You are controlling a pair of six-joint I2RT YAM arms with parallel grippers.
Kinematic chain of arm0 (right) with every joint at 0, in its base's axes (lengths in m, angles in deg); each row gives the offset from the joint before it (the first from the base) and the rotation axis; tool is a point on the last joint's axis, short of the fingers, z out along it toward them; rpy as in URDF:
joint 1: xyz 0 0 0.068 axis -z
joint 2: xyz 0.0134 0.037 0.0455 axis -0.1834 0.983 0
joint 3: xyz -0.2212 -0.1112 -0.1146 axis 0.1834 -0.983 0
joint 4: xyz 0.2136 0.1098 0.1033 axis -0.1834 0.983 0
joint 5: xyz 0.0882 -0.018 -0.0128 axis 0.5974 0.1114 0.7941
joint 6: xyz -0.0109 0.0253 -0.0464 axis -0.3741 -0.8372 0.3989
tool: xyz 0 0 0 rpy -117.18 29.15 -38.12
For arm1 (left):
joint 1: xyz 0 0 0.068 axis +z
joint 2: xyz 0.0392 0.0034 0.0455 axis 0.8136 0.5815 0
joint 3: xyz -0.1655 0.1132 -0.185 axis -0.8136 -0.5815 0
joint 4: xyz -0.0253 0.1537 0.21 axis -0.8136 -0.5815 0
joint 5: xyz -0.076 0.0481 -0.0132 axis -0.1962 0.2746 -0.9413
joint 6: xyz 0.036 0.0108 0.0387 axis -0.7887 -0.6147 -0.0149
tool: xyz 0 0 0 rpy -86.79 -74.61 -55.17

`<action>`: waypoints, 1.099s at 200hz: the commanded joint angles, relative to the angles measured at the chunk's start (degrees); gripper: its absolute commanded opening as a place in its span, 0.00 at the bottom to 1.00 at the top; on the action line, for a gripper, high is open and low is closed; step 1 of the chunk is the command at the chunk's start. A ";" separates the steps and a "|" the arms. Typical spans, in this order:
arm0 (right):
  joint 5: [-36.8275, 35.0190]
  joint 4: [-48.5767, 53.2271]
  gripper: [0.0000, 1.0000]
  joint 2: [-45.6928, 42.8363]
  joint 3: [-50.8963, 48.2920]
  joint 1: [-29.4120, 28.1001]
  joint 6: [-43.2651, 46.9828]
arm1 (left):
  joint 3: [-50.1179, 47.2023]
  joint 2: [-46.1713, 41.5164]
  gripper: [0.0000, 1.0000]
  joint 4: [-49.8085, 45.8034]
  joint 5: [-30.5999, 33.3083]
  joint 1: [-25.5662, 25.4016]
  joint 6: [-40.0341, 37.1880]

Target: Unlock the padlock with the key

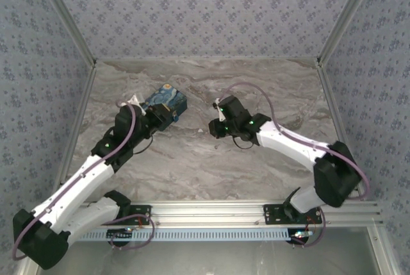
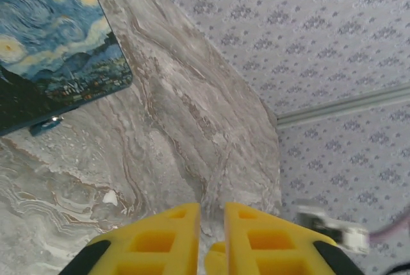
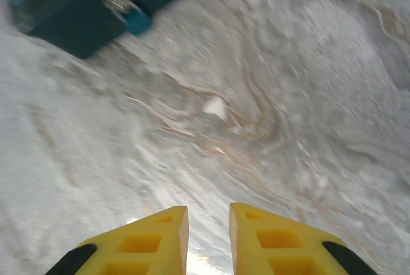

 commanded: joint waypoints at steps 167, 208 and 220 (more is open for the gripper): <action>-6.19 17.68 0.24 21.32 12.63 -3.75 -4.21 | -0.02 -2.87 0.21 -4.70 2.94 1.23 -3.96; -6.38 18.14 0.21 23.03 12.99 -4.15 -4.16 | -0.15 -3.06 0.21 -4.79 2.80 1.52 -3.67; -6.32 18.14 0.20 23.53 13.13 -4.21 -4.16 | -0.15 -3.05 0.21 -4.79 2.79 1.56 -3.61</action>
